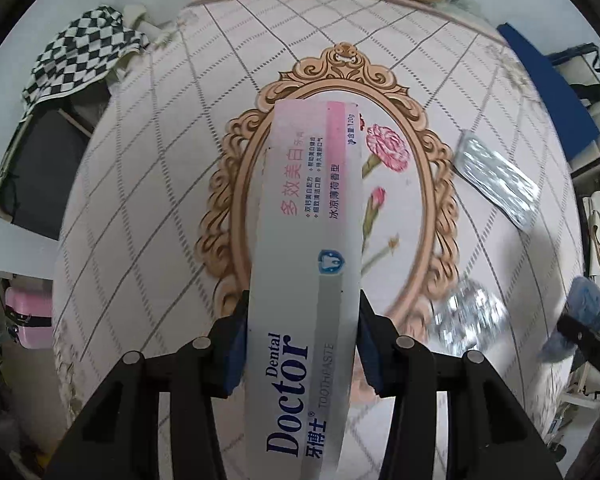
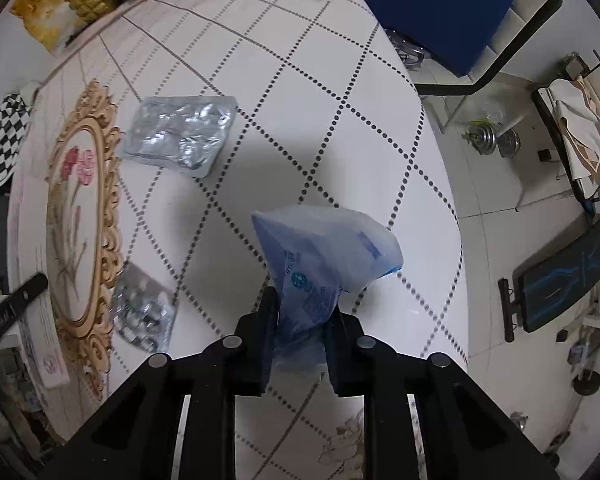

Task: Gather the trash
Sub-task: 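Grasp the white Doctor toothpaste box with the left gripper while the right grasps the blue bag, then carry the toothpaste box and blue bag over the trash bin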

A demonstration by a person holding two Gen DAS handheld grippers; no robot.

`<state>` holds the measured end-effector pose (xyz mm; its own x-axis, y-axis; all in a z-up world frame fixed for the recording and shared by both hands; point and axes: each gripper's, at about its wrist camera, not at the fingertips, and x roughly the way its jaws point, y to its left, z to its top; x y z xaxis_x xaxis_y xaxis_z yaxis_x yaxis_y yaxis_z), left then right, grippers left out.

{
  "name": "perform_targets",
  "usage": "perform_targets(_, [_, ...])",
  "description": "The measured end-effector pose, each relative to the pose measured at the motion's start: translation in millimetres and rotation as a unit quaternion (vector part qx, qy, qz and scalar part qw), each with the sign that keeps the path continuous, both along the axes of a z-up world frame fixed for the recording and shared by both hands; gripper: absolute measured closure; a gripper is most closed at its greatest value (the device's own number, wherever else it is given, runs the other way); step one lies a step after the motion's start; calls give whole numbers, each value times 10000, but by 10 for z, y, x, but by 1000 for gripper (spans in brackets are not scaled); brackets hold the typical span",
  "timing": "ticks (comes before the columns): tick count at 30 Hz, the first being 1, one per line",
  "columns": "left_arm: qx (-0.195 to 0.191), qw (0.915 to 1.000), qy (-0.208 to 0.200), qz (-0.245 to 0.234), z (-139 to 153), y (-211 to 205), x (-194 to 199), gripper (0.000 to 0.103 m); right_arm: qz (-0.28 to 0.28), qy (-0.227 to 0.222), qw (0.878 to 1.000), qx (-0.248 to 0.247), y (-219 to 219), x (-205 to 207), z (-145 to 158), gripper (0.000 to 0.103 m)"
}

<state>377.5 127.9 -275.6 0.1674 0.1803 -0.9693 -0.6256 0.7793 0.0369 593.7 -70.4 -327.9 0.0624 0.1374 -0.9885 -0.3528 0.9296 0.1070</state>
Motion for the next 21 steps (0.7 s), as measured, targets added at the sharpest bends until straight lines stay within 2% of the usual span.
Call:
perform_targets(2, [47,9999,-112,-9,105,-79,-114,60,11,-31,10000,85,-25,-113,91,82])
perform_targets(4, [69,9997,-227,-30,143,167,-189,60,44,-65,9998,174,-37,-270,198,83])
perform_targets(6, [102,9992,-368,-69,237,192,-367,60,105,-127,9995,271,-72,-466,312,83])
perform_targets(12, [270,9959,-763,-402,663,-51,-1085,60,268,-364,9973,572,-166,-1291,739,83])
perform_targets(16, [360,9912,-1043,-728,903,-245,-1753,60,327,-551,9948,794,-239,-2056,993,84])
perform_targets(21, [279,9872,-1169,-1048,993,-407,-2579,60,167,-748,9923,974,-410,-3104,1242,84])
